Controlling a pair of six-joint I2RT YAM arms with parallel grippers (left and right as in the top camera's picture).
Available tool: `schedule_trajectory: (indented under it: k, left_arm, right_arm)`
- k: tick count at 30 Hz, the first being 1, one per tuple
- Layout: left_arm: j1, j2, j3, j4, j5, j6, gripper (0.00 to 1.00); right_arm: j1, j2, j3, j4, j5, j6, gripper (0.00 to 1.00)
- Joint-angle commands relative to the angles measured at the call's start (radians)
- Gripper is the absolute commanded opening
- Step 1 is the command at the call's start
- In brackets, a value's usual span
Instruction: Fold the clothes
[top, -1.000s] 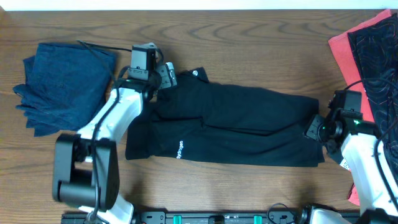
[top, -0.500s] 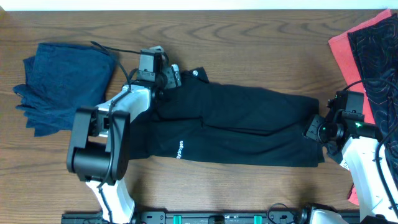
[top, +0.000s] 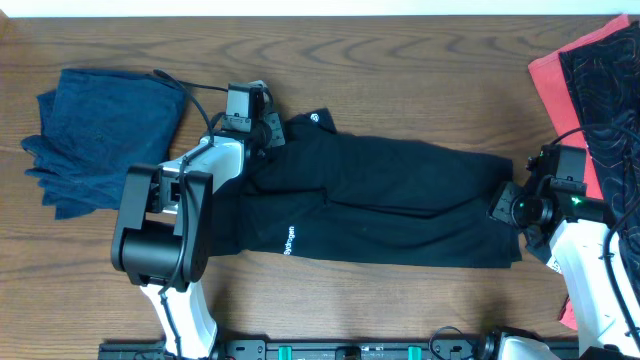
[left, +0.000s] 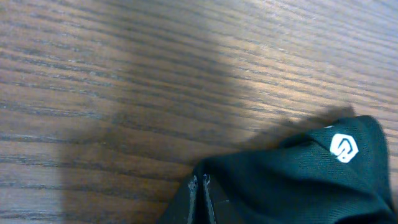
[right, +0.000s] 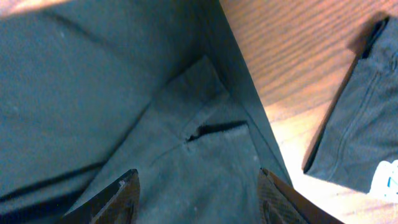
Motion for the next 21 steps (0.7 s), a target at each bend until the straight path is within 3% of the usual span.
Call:
schedule_trajectory:
  k: [1, 9, 15, 21]
  left_arm:
    - [0.005, -0.1, 0.002, 0.009, 0.029, -0.002, 0.06]
    - [0.003, -0.256, 0.002, -0.061, 0.028, -0.002, 0.06]
    - [0.003, -0.255, 0.002, -0.146, 0.027, -0.002, 0.06]
    - [0.003, -0.255, 0.002, -0.169, 0.027, -0.001, 0.06]
  right_arm:
    - [0.004, -0.009, 0.018, 0.019, -0.003, -0.013, 0.58]
    - [0.004, 0.023, 0.017, 0.222, 0.043, -0.014, 0.6]
    - [0.004, 0.116, 0.017, 0.354, 0.04, -0.039, 0.77]
    - [0.004, 0.219, 0.017, 0.47, 0.04, -0.039, 0.79]
